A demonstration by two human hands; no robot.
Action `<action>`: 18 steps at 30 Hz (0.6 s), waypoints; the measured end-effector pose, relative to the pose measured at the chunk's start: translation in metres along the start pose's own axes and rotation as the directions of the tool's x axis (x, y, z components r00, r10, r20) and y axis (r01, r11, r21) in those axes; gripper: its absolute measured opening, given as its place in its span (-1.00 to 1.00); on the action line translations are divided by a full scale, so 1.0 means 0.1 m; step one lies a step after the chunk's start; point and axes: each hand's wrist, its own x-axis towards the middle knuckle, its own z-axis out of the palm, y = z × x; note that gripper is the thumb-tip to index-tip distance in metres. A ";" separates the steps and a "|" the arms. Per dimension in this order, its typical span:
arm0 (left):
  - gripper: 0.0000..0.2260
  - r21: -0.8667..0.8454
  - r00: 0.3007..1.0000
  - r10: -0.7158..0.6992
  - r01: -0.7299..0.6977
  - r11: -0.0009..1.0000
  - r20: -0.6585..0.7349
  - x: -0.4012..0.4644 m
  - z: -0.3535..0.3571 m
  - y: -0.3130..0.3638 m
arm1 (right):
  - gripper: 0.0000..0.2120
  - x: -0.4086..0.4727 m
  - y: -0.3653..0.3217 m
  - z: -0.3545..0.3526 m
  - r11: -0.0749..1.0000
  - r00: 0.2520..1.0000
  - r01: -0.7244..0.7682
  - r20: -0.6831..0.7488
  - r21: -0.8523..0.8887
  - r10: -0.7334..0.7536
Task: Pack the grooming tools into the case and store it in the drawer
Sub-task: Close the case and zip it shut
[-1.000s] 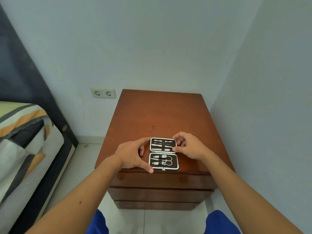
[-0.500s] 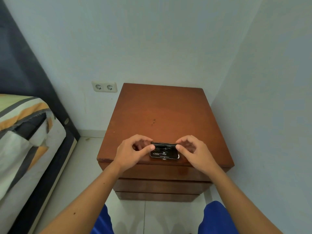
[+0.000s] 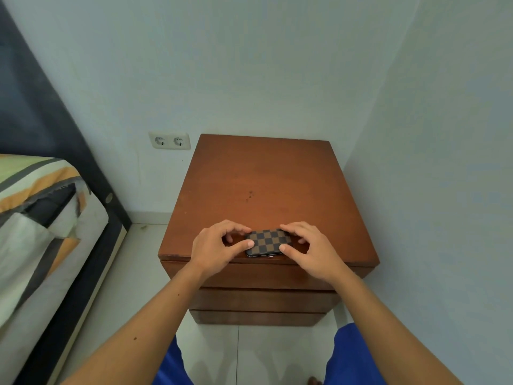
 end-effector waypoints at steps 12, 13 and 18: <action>-0.79 0.024 0.988 -0.034 0.030 0.999 0.154 0.14 -0.04 0.06 | -0.61 0.06 0.03 -0.03 0.999 0.997 -0.012 0.071 -0.049 0.015; -0.79 0.030 0.986 -0.044 0.040 0.999 0.160 0.14 -0.05 0.08 | -0.61 0.06 0.02 -0.03 0.998 0.996 -0.017 0.084 -0.060 0.022; -0.78 -0.010 0.982 -0.057 0.059 0.998 0.181 0.12 -0.04 0.06 | -0.62 0.02 0.00 0.00 0.997 0.994 -0.022 0.103 -0.074 0.030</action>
